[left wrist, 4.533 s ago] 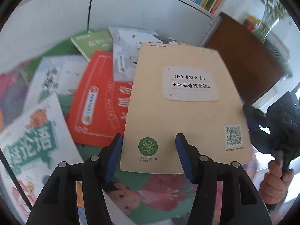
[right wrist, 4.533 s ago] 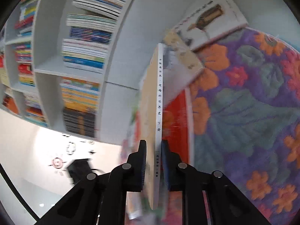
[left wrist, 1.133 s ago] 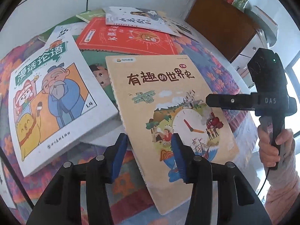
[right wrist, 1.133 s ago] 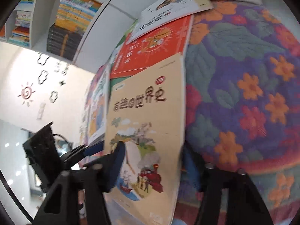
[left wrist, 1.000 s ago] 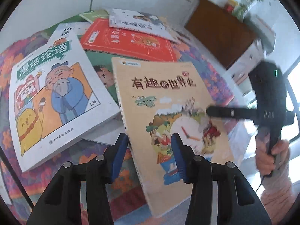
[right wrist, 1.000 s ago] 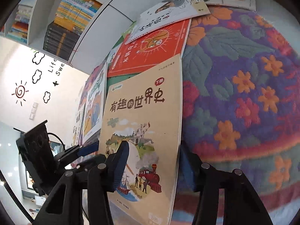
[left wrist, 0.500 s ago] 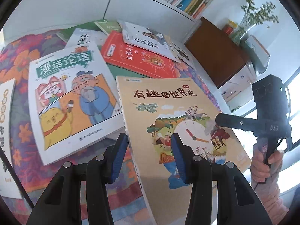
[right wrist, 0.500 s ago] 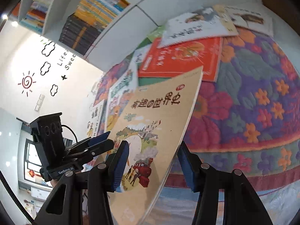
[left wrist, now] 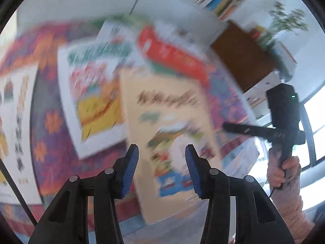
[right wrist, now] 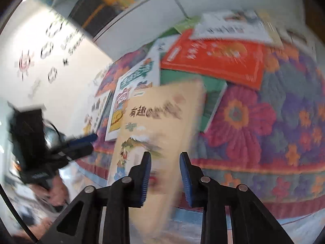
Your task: Organize books
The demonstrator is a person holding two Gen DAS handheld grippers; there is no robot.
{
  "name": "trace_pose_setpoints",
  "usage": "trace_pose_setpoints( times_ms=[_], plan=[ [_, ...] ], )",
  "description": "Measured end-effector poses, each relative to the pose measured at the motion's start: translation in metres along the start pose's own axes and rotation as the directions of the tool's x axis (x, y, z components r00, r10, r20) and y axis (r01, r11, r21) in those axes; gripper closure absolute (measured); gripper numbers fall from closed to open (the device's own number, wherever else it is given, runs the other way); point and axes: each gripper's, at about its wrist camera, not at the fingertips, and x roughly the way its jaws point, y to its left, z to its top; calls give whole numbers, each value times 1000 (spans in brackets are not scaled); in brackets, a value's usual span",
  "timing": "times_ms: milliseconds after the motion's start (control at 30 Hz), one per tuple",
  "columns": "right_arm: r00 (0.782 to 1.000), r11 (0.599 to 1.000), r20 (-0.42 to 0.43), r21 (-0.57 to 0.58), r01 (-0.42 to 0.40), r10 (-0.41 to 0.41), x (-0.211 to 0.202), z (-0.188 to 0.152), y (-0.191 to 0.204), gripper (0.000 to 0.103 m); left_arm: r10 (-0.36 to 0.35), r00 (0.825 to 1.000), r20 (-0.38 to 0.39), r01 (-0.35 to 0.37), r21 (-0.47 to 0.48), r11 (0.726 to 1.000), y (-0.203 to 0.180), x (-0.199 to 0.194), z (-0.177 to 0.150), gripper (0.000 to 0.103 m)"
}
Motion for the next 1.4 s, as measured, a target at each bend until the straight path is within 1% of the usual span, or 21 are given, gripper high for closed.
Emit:
trace_pose_setpoints(
  times_ms=[67,133,200,233,333,367,433,467,500,533,600,667,700,767,833,900,967,1033,1100,1267,1400],
  plan=[
    [1000,998,-11,66,-6,7,6,-1,-21,73,1,1000,-30,-3,-47,999,14,11,-3,59],
    [999,994,-42,108,-29,33,13,-1,-35,71,-30,999,-46,26,-74,997,24,18,-5,59],
    [995,989,-67,136,-58,68,21,-1,-43,60,-52,998,-41,48,-83,995,27,20,-3,59],
    [994,988,-72,139,-74,85,24,0,-45,59,-63,997,-40,59,-86,994,29,21,-1,59],
    [989,987,-74,110,-117,125,32,4,-44,58,-76,996,-45,71,-103,992,32,27,5,61],
    [989,989,-75,87,-122,129,35,5,-42,58,-68,997,-43,63,-105,992,33,29,7,67],
    [990,991,-62,46,-124,126,40,7,-35,58,-53,998,-42,49,-105,993,30,30,7,73],
    [992,993,-53,32,-116,117,42,7,-33,60,-62,997,-40,58,-108,993,28,31,8,78],
    [994,995,-46,24,-96,97,43,7,-30,67,-58,998,-39,54,-107,993,25,31,9,78],
    [997,997,-41,16,-71,72,44,7,-27,71,-35,999,-35,32,-91,995,21,29,8,78],
    [999,999,-30,17,-36,37,43,5,-22,74,16,1000,-19,-16,-38,999,10,25,8,79],
    [999,1000,-28,11,-25,25,37,3,-17,76,51,999,-12,-51,-10,999,4,21,8,79],
    [999,1000,-29,-1,-30,29,34,1,-13,76,59,998,-7,-59,-1,998,3,18,8,79],
    [999,999,-35,-24,-29,28,27,-4,-4,76,44,999,-6,-44,-9,999,4,12,8,79],
    [999,999,-32,-10,-40,40,20,-7,-2,76,20,1000,-10,-20,-19,1000,5,7,10,79],
    [997,998,-28,15,-67,67,12,-7,-2,76,20,1000,-6,-20,-8,1000,2,2,11,79],
    [997,997,-26,23,-68,69,6,-5,1,76,17,1000,-12,-17,-4,1000,-2,-2,12,79],
    [998,998,-33,42,-54,55,3,-2,6,76,43,999,-10,-43,12,999,-5,-8,14,79],
    [997,996,-40,61,-67,69,0,2,12,76,57,998,0,-57,16,998,-6,-15,15,78],
    [994,993,-65,85,-77,83,4,14,27,76,78,996,32,-78,0,997,2,-38,20,78],
    [989,990,-94,98,-101,111,18,23,49,76,107,992,68,-106,-26,994,15,-61,24,79]
  ],
)
